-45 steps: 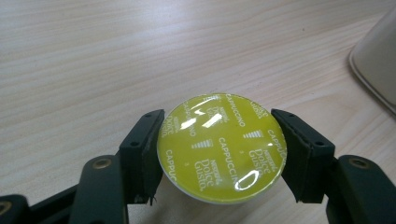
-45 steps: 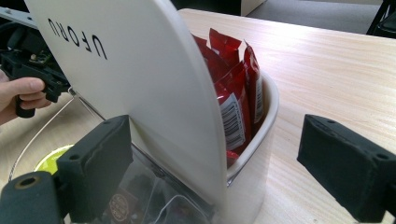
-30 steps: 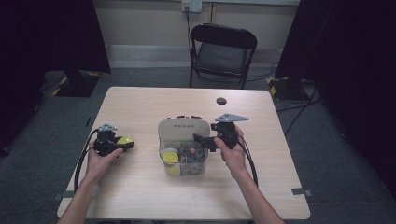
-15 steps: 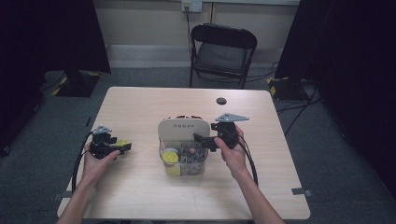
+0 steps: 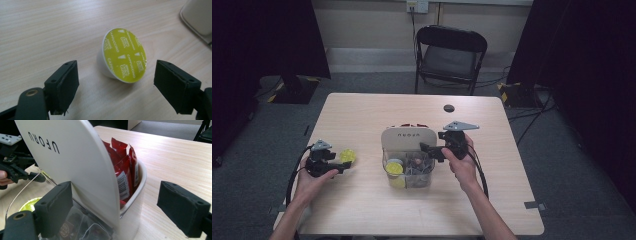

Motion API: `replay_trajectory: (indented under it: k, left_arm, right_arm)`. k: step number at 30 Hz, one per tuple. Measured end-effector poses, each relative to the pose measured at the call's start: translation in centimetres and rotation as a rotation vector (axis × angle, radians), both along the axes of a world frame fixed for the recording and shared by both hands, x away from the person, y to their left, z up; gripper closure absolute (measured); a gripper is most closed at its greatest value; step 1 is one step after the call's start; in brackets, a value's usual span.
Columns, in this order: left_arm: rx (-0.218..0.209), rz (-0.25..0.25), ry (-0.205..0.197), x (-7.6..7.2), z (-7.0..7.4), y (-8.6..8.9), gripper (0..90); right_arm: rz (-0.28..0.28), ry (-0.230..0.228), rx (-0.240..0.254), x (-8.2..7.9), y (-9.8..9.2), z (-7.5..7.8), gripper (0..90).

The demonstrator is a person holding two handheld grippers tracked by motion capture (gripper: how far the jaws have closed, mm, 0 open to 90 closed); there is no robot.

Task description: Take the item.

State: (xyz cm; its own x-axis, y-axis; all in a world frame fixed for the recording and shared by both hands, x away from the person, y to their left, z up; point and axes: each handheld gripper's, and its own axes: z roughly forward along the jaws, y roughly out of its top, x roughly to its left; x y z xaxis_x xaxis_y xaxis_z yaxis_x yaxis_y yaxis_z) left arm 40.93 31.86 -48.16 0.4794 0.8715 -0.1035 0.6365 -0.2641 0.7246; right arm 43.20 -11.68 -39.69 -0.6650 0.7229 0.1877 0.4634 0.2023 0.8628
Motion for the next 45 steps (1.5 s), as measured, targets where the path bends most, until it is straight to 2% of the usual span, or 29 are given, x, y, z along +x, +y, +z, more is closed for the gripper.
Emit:
replay_trajectory:
  k: [2,3,5,7,9,11,14,17,18,20,21,24,34,36,40,45]
  left_arm:
    - [-0.004,0.004,-0.018,-0.5,-0.2,0.1,19.8]
    - [0.002,-0.001,-0.010,-0.7,-0.4,0.1,19.9]
    - [0.017,-0.007,0.000,-1.0,-0.6,-0.1,19.8]
    - [0.016,-0.008,-0.013,-1.3,-0.8,-0.4,19.8]
    - [0.025,-0.014,-0.014,-1.4,-0.8,-0.5,19.6]
    - [0.060,-0.015,-0.019,-1.5,-1.1,-0.5,19.6]
    - [0.049,-0.007,-0.004,-1.4,-1.4,-0.2,19.6]
    - [0.084,-0.015,-0.024,-1.5,-1.6,-0.4,18.1]
    - [0.077,-0.006,-0.029,-1.5,-1.7,-0.6,17.5]
    - [0.096,-0.016,-0.043,-1.5,-1.8,-0.6,15.4]
    - [0.079,-0.001,-0.063,-1.7,-2.0,-0.6,15.2]
    - [0.085,0.010,-0.068,-1.7,-2.1,-0.7,14.5]
    - [0.079,0.008,-0.059,-1.6,-2.1,-0.6,12.7]
    - [0.080,0.008,-0.059,-1.6,-2.1,-0.6,12.7]
    - [0.079,0.008,-0.059,-1.6,-2.1,-0.6,12.7]
    - [0.079,0.008,-0.059,-1.6,-2.1,-0.6,12.7]
  right_arm:
    - [-0.012,-0.001,0.003,0.0,-0.1,0.0,9.7]
    - [-0.017,0.005,0.007,0.0,-0.2,0.0,9.1]
    - [-0.019,0.004,0.013,0.0,-0.3,0.1,9.7]
    - [-0.019,0.002,0.014,0.0,-0.3,0.1,9.9]
    - [-0.012,0.002,0.017,0.0,-0.3,0.2,13.9]
    - [-0.011,-0.006,0.017,-0.1,-0.3,0.3,13.9]
    - [-0.011,-0.011,0.015,-0.2,-0.3,0.4,14.4]
    - [-0.008,-0.015,0.014,-0.2,-0.3,0.5,15.4]
    - [-0.008,-0.015,0.013,-0.2,-0.3,0.5,15.4]
    - [-0.002,-0.015,0.014,-0.2,-0.3,0.6,16.7]
    - [0.002,-0.014,0.017,-0.2,-0.3,0.7,17.6]
    - [0.013,-0.025,0.018,-0.2,-0.2,1.1,21.3]
    - [0.037,-0.049,0.049,-0.6,0.2,1.8,35.0]
    - [0.048,-0.052,0.058,-0.8,0.2,1.9,41.7]
    - [0.059,-0.062,0.067,-1.0,0.0,2.2,44.9]
    - [0.086,-0.050,0.098,-1.1,-0.1,2.3,48.5]
